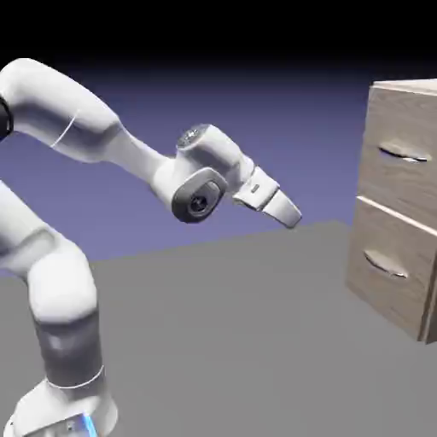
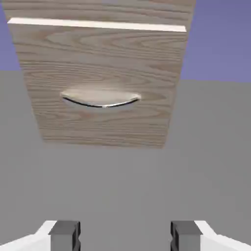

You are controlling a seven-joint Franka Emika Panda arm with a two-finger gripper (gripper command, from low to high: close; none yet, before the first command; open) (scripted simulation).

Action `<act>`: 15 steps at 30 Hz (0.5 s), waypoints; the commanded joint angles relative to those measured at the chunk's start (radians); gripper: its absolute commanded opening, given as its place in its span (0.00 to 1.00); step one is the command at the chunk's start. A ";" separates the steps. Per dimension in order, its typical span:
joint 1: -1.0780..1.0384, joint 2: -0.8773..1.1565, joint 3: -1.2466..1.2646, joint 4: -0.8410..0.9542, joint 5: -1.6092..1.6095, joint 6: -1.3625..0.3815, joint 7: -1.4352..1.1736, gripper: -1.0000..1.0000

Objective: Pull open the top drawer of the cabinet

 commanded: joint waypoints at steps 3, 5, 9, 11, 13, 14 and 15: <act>0.098 -0.028 -0.072 0.049 -0.131 -0.028 0.004 0.50; 0.163 -0.047 -0.120 0.082 -0.218 -0.047 0.007 0.50; 0.292 -0.084 -0.215 0.148 -0.391 -0.085 0.013 0.50; 0.357 -0.102 -0.263 0.181 -0.478 -0.104 0.016 0.50; 0.422 -0.121 -0.311 0.214 -0.565 -0.122 0.019 0.50; 0.455 -0.130 -0.335 0.230 -0.609 -0.132 0.021 0.50; 0.487 -0.140 -0.359 0.247 -0.652 -0.141 0.022 0.50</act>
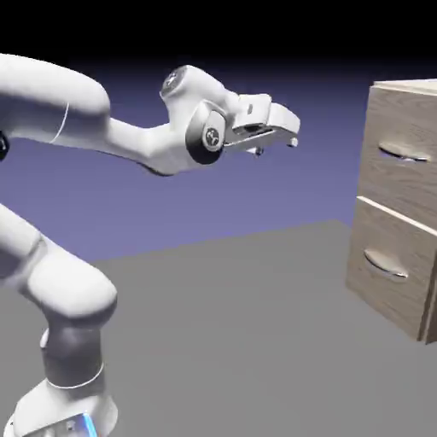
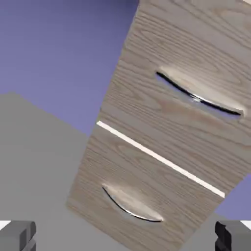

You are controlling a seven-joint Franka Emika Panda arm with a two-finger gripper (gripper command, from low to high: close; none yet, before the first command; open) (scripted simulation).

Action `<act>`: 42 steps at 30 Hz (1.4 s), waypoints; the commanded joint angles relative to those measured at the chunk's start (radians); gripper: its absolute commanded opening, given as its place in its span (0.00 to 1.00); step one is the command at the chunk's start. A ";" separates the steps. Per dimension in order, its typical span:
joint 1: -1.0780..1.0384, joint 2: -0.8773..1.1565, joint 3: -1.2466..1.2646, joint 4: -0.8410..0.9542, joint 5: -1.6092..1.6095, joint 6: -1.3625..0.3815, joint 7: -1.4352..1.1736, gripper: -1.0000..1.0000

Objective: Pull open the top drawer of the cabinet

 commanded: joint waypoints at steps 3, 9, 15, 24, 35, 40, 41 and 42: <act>0.098 -0.028 -0.072 0.049 -0.131 -0.028 0.004 0.50; 0.292 -0.084 -0.215 0.148 -0.391 -0.085 0.013 0.50; 0.487 -0.140 -0.359 0.247 -0.652 -0.141 0.022 0.50; 0.780 -0.223 -0.574 0.395 -1.044 -0.226 0.036 0.50; 1.137 -0.326 -0.837 0.576 -1.522 -0.330 0.052 0.50; 1.300 -0.372 -0.957 0.658 -1.740 -0.377 0.060 0.50; 1.332 -0.382 -0.981 0.675 -1.783 -0.386 0.061 0.50; 1.365 -0.391 -1.005 0.691 -1.827 -0.396 0.063 0.50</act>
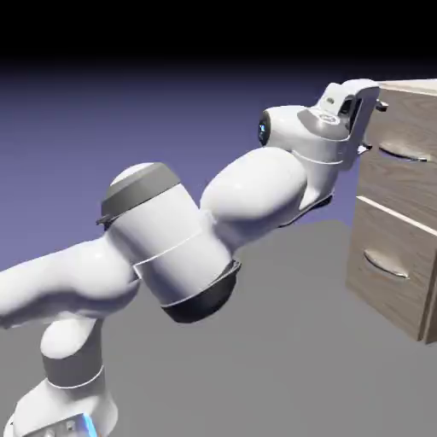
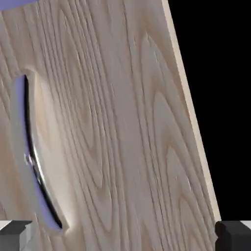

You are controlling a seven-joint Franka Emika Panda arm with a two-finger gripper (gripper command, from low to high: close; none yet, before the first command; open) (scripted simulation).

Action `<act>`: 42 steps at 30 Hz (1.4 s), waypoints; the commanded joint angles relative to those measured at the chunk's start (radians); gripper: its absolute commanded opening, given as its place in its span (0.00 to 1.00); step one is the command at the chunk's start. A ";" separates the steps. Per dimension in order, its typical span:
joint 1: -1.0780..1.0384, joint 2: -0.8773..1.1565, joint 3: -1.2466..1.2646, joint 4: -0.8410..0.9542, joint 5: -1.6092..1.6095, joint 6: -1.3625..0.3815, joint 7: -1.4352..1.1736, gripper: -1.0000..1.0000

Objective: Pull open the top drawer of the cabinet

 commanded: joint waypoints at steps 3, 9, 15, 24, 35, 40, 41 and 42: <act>0.098 -0.028 -0.072 0.049 -0.131 -0.028 0.004 0.50; 0.228 -0.065 -0.150 0.163 -0.240 -0.026 -0.010 0.50; 0.339 -0.095 -0.191 0.330 -0.237 0.032 -0.053 0.00; 0.145 -0.052 -0.113 0.040 -0.241 -0.072 0.012 0.00; -0.151 -0.030 0.049 -0.358 -0.208 -0.199 0.068 0.00; -0.298 -0.048 0.146 -0.539 -0.174 -0.249 0.076 0.00; -0.328 -0.055 0.167 -0.576 -0.166 -0.257 0.076 0.00; -0.359 -0.062 0.188 -0.612 -0.156 -0.266 0.075 0.00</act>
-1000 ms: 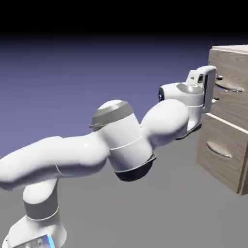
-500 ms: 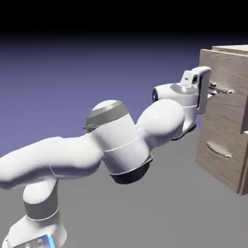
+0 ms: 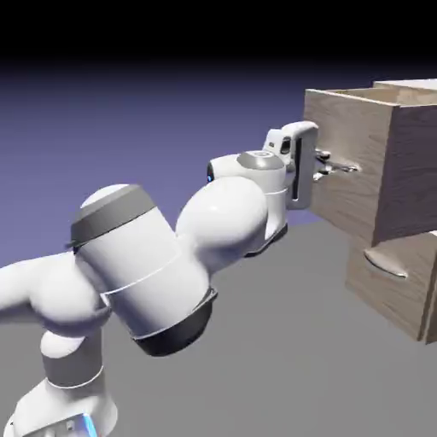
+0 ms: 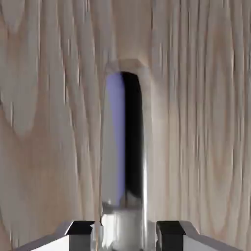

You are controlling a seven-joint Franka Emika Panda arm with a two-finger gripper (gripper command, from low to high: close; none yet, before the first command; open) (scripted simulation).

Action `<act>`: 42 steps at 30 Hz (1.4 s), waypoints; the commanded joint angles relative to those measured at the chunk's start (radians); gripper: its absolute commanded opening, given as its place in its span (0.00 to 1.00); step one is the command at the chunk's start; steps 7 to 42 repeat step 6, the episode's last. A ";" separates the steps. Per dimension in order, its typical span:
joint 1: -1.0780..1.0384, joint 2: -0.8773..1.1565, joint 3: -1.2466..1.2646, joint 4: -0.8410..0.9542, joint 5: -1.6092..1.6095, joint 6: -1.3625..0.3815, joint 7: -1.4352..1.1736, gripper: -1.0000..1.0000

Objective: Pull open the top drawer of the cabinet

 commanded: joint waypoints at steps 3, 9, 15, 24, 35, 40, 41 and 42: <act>-0.066 -0.021 0.048 -0.079 0.019 -0.017 -0.002 0.00; -0.099 -0.034 0.072 -0.115 0.034 -0.022 -0.005 1.00; -0.099 -0.034 0.072 -0.115 0.034 -0.022 -0.005 1.00; -0.099 -0.034 0.072 -0.115 0.034 -0.022 -0.005 1.00; -0.099 -0.034 0.072 -0.115 0.034 -0.022 -0.005 1.00; -0.099 -0.034 0.072 -0.115 0.034 -0.022 -0.005 1.00; -0.099 -0.034 0.072 -0.115 0.034 -0.022 -0.005 1.00; -0.099 -0.034 0.072 -0.115 0.034 -0.022 -0.005 1.00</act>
